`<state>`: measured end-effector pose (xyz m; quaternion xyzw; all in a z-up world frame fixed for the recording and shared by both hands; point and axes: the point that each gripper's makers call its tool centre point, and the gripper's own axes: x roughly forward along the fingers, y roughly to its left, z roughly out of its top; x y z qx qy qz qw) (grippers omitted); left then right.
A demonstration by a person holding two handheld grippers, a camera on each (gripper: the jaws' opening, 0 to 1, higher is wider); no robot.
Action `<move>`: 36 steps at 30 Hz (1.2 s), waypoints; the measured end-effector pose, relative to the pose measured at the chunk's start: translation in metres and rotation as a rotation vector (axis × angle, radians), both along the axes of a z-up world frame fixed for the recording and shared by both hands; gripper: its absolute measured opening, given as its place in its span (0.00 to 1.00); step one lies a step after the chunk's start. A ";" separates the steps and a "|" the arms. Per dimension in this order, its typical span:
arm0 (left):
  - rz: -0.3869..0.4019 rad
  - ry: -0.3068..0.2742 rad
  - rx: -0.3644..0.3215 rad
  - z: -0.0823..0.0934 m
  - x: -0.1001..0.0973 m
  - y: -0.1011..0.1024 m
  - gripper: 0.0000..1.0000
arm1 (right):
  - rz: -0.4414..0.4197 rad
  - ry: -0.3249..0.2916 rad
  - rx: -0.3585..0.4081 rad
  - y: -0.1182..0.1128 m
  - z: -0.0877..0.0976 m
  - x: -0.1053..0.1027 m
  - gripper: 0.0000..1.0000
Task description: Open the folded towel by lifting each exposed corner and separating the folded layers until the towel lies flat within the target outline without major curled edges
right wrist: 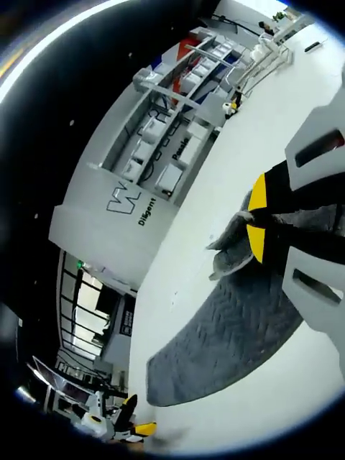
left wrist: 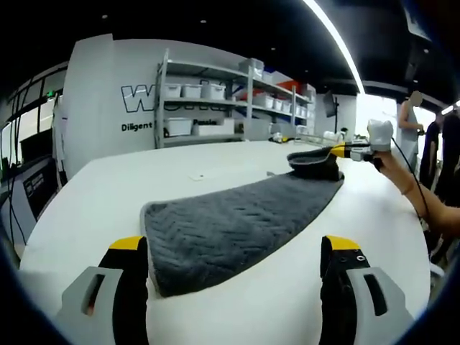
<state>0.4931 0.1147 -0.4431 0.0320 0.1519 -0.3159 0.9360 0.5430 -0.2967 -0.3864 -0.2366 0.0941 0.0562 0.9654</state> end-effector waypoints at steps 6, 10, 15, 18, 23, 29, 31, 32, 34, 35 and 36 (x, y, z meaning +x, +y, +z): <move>-0.007 0.008 0.018 -0.003 0.001 -0.001 0.98 | -0.089 -0.021 -0.041 -0.041 0.015 -0.006 0.00; -0.009 0.009 0.016 -0.003 0.001 -0.001 0.98 | -0.134 -0.020 -0.075 -0.063 0.020 -0.011 0.00; -0.007 0.009 0.018 -0.004 0.000 -0.001 0.98 | -0.192 -0.013 -0.084 -0.091 0.023 -0.015 0.00; -0.006 0.010 0.019 -0.004 0.000 -0.001 0.98 | -0.227 -0.012 -0.079 -0.108 0.024 -0.015 0.00; -0.005 0.017 0.024 -0.005 0.001 -0.001 0.98 | -0.327 -0.005 -0.141 -0.146 0.021 -0.021 0.00; -0.014 0.022 0.036 -0.008 -0.001 -0.003 0.98 | -0.383 0.022 -0.073 -0.176 0.002 -0.019 0.00; -0.012 0.023 0.036 -0.008 -0.001 -0.003 0.98 | -0.411 0.033 -0.060 -0.187 -0.004 -0.018 0.00; -0.011 0.024 0.037 -0.008 -0.001 -0.003 0.98 | -0.418 0.039 -0.056 -0.190 -0.007 -0.017 0.00; -0.010 0.025 0.037 -0.009 -0.001 -0.003 0.98 | -0.443 0.068 -0.051 -0.199 -0.019 -0.017 0.00; -0.010 0.027 0.038 -0.009 -0.001 -0.003 0.98 | -0.450 0.074 -0.051 -0.201 -0.022 -0.017 0.00; -0.010 0.028 0.038 -0.009 -0.001 -0.003 0.98 | -0.460 0.082 -0.044 -0.204 -0.027 -0.016 0.00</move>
